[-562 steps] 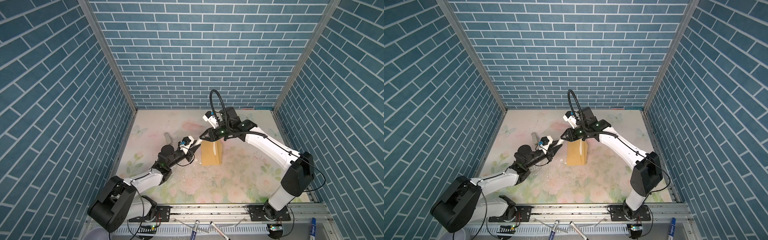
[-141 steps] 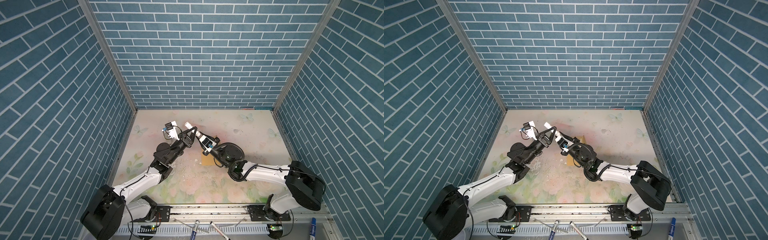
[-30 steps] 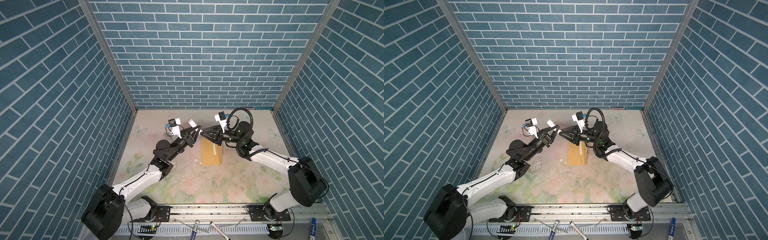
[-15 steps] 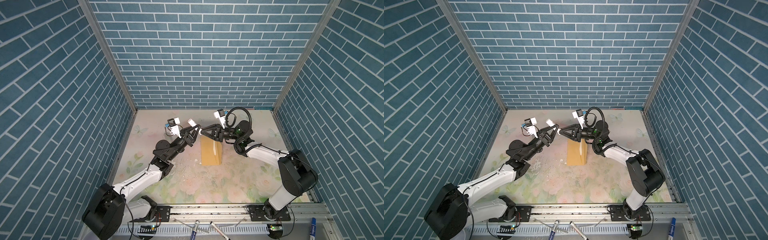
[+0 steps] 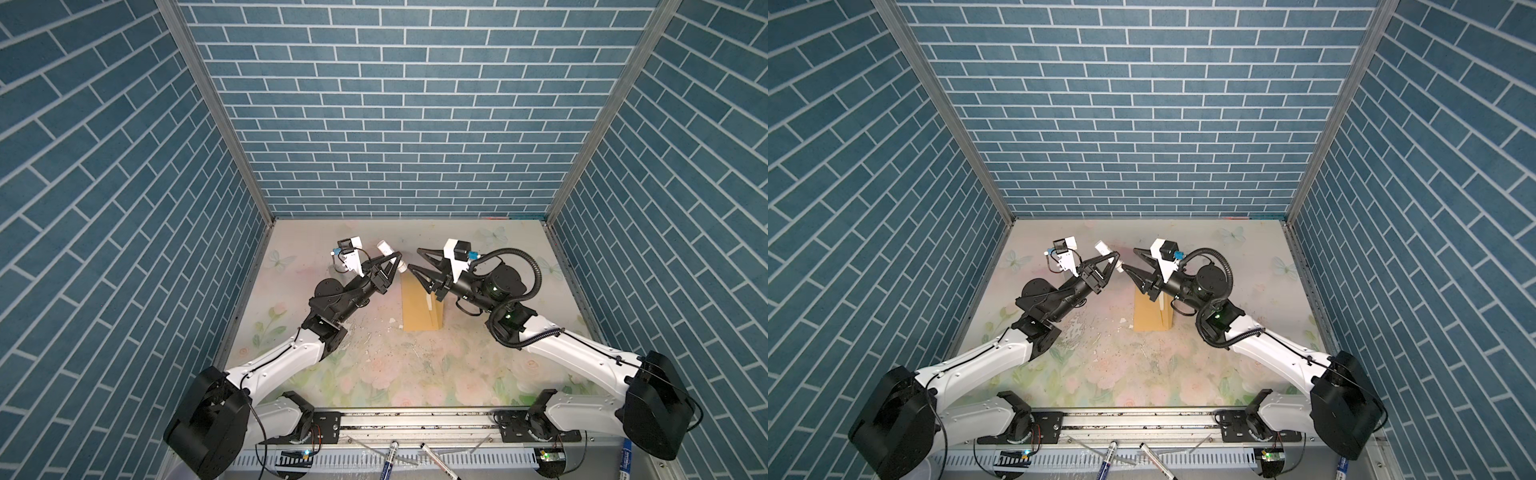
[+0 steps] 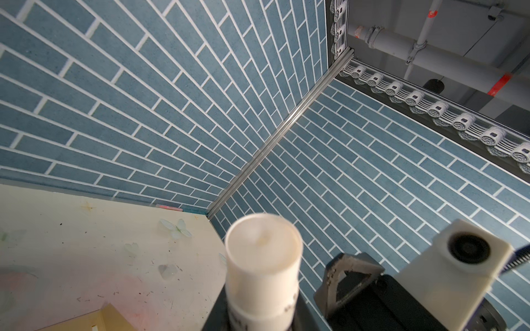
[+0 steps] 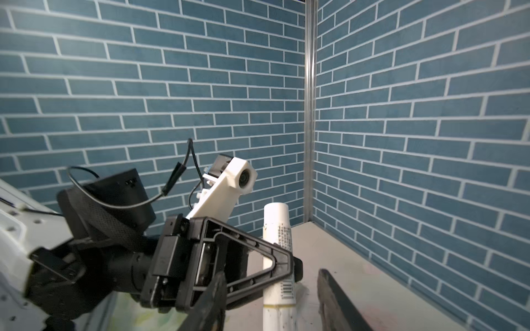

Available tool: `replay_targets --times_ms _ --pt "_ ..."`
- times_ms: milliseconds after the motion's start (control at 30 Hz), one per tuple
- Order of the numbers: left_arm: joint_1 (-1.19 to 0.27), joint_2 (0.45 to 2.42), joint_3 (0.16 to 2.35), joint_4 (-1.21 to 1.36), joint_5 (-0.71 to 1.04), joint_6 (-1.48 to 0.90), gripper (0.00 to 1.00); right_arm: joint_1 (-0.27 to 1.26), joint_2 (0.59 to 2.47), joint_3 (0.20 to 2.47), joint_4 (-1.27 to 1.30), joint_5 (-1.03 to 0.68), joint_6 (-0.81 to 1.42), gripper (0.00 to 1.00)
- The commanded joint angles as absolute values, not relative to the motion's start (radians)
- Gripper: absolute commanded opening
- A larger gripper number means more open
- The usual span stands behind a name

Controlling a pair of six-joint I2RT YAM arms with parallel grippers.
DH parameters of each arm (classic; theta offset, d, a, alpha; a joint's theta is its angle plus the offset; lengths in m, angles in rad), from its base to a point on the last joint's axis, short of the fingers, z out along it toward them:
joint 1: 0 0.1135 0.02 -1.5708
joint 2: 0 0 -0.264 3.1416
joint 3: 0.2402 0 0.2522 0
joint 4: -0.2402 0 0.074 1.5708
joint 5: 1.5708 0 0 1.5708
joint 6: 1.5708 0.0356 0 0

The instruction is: Place the letter into the envelope and seal it

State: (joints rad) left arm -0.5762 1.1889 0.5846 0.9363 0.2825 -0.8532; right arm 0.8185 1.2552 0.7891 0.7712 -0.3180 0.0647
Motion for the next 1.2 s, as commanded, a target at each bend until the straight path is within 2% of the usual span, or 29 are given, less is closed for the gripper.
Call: replay_targets --times_ms 0,200,433,633,933,1167 --pt "-0.575 1.179 0.593 0.947 0.279 -0.855 0.00 0.861 1.261 0.761 0.730 -0.119 -0.219 0.52" --pt "-0.574 1.179 0.590 0.946 0.276 -0.856 0.00 0.946 1.309 0.767 0.747 0.006 -0.368 0.52" --pt "-0.574 1.180 0.589 0.947 0.276 -0.855 0.00 0.989 1.367 0.800 0.773 0.065 -0.414 0.52" --pt "-0.574 1.183 0.589 0.946 0.279 -0.855 0.00 1.006 1.396 0.814 0.818 0.116 -0.428 0.38" --pt "-0.574 1.183 0.583 0.950 0.277 -0.855 0.00 1.019 1.399 0.824 0.841 0.132 -0.410 0.38" --pt "-0.574 1.182 0.580 0.948 0.277 -0.854 0.00 1.023 1.408 0.834 0.835 0.136 -0.389 0.26"
